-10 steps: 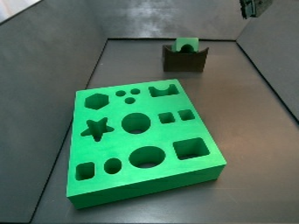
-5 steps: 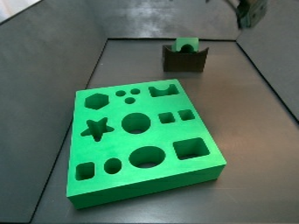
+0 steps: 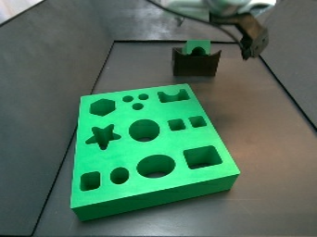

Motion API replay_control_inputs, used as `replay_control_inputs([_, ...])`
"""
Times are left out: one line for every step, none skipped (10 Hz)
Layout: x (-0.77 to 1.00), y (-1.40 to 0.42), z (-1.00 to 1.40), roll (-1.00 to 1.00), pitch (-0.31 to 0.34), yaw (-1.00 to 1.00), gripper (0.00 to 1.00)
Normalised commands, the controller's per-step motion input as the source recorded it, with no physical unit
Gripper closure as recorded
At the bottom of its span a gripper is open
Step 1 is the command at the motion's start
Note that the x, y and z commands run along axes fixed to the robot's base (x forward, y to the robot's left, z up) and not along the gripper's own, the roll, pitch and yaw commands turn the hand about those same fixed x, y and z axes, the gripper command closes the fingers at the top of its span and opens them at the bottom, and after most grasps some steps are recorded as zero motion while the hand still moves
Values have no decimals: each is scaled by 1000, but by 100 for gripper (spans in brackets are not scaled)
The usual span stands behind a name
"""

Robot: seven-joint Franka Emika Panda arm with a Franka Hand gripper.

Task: Pick up the arch object. Move up. Place the arch object on the fixture. Regrasp the arch object. Rotate the arch object. Move to above the board. Insert the arch object.
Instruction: Regrasp the arch object.

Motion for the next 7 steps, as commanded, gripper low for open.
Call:
replay_control_inputs([105,31,-1000,62,-77,37,0])
replay_control_inputs([109,28,-1000,59,-75,22,0])
replay_control_inputs([116,25,-991,58,-64,9,0])
replay_control_inputs([99,8,-739,61,-40,-7,0])
replay_control_inputs([87,4,-645,61,-29,-11,0])
replay_control_inputs([81,0,-498,63,-19,-10,0])
replay_control_inputs([77,0,-315,60,-10,0,0])
